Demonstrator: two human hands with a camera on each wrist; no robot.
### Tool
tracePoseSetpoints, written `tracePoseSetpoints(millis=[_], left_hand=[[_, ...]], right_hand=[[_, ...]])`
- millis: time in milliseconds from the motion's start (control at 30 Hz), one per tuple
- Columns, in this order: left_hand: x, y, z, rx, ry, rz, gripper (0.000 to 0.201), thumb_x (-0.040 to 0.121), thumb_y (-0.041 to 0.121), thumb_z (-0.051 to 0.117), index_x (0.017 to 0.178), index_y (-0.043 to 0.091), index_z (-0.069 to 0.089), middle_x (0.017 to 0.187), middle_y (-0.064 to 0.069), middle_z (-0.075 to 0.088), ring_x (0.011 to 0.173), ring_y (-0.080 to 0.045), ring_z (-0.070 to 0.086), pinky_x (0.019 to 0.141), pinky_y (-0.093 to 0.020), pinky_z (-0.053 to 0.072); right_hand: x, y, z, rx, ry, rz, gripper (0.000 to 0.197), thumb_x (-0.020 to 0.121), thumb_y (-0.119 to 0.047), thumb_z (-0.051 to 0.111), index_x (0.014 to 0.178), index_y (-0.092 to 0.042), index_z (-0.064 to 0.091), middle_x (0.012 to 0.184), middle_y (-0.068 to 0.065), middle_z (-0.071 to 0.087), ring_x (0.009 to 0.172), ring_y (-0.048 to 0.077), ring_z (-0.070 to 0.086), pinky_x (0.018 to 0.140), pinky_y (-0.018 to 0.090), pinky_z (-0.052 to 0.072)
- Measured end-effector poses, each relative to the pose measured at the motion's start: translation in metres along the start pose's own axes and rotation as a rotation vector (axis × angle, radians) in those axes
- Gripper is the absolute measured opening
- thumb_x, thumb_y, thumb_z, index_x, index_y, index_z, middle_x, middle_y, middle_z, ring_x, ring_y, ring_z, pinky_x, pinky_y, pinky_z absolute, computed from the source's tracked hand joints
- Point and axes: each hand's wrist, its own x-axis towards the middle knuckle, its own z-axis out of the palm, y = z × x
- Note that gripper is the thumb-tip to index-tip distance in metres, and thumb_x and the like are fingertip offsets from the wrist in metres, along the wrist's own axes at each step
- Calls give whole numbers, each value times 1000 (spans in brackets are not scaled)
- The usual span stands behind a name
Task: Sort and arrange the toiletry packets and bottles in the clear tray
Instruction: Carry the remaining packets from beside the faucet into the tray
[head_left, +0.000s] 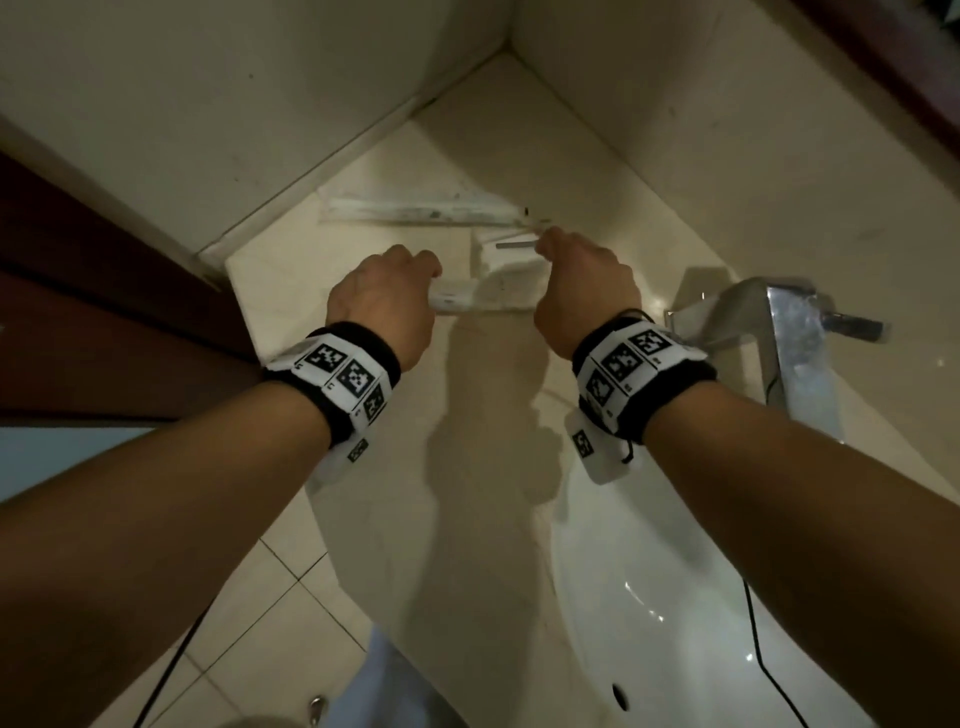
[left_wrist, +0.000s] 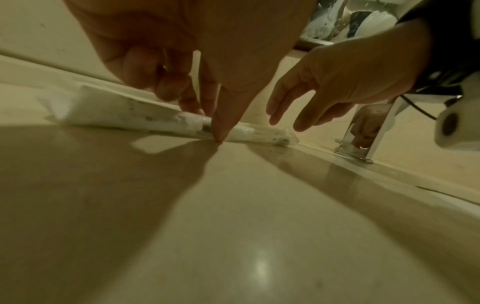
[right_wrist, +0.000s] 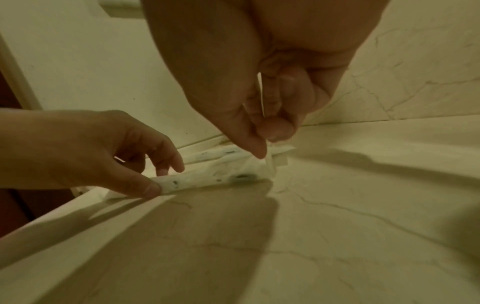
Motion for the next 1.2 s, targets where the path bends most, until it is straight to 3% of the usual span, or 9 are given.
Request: tracePoseSetpoints(millis=[167,400,600,733,867,1067,1200], left_hand=[[5,-4,-3,38,-15,24,22,92,23,54,111,26,66,114,-5,58,103,-27,55,73,-35,44],[2,-9,-4,-5,42,52,13,89,30,59,96,23,67,107,-6,59,99,-30,54,71,-34,40],[-7,-19,-9,-39,99,43,12,85,35,65,92,26,68,102,-4,59,95,-28,56,69,-32,42],[-12,-26,-11,-41,130,48,12,84,35,66,92,26,68,100,-3,60,94,-28,57,66,-31,37],[-19,-29,-11,-43,138,47,12,84,34,65,92,26,68,100,-4,60,93,-29,57,66,-32,37],[-27,-16,-19,-48,129,63,13,85,31,62,94,23,67,101,-4,60,93,-28,57,71,-35,45],[-32,2,-26,-34,122,82,12,88,33,59,95,26,65,104,1,59,93,-24,57,70,-32,43]], right_hand=[[16,3,6,-30,1,-26,54,77,-3,53,128,-22,47,122,3,56,100,34,58,79,39,47],[25,4,1,-92,-29,-117,61,75,-3,57,132,-23,45,124,2,54,101,34,58,78,41,50],[32,0,5,-150,-26,-152,57,77,-3,56,130,-20,45,118,6,56,96,36,58,73,41,50],[36,-2,7,-207,8,-178,47,80,-6,54,125,-17,48,106,8,59,84,36,58,64,37,44],[34,-3,4,-271,16,-187,29,85,-8,49,112,-14,55,92,12,60,69,30,46,63,35,40],[5,8,-2,-239,-20,-111,27,86,-13,53,112,-17,58,95,15,58,83,40,58,68,38,45],[-21,23,-12,-153,59,-56,27,89,-18,50,114,-25,58,92,12,59,82,38,58,71,40,50]])
